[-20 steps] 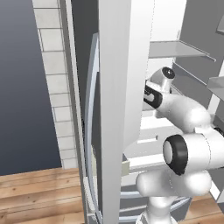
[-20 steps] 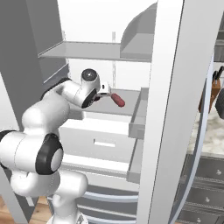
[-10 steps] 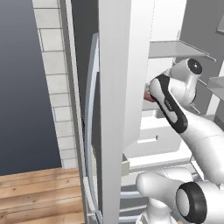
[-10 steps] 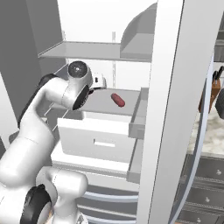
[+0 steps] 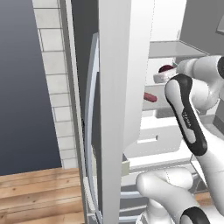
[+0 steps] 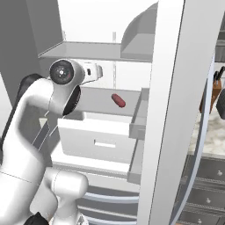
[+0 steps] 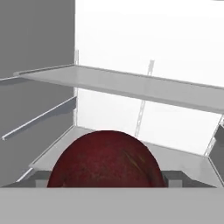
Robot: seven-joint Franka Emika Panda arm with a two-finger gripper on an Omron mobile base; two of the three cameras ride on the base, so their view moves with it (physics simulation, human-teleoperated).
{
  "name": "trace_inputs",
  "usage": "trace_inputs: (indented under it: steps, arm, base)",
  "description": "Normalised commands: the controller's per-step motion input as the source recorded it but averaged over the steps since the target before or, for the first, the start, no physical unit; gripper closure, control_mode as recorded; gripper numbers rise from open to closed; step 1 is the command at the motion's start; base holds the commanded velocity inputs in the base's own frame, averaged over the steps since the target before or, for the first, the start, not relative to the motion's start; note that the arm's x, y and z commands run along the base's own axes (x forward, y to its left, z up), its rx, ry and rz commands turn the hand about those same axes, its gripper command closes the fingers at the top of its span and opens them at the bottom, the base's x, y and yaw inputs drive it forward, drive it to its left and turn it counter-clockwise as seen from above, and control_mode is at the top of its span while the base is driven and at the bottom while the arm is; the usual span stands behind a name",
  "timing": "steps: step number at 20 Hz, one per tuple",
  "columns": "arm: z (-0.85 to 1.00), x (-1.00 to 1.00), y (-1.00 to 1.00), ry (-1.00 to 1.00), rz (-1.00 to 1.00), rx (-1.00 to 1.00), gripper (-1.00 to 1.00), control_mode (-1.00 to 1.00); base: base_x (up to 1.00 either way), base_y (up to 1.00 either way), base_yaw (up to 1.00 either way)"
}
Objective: Move the salami and potato from the second highest shelf to the top shelf to make space. Then, place the pitcher from the counter on the cleared second highest shelf.
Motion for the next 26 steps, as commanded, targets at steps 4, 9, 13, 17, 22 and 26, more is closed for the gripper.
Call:
trace_inputs:
  steps: [4,9,13,17,22,26]
  arm:
    - [1.0,-0.14,-0.01,-0.09,0.0,0.0,1.0,-1.0]
    - [0.77,0.07,0.0,-0.01,0.0,0.0,1.0,-1.0]
    - [0.06,0.59,0.0,0.0,0.01,0.0,1.0,-1.0]
    - [-0.25,0.65,0.0,0.0,0.02,0.0,1.0,-1.0]
    - [-0.59,0.72,0.0,0.03,0.04,0.0,1.0,-1.0]
    - [-0.38,0.71,0.0,0.0,0.05,0.0,1.0,-1.0]
  base:
    - [0.0,0.0,0.0]
    - [0.0,0.0,0.0]
    - [0.0,0.0,0.0]
    - [0.0,0.0,0.0]
    - [0.0,0.0,0.0]
    - [0.0,0.0,0.0]
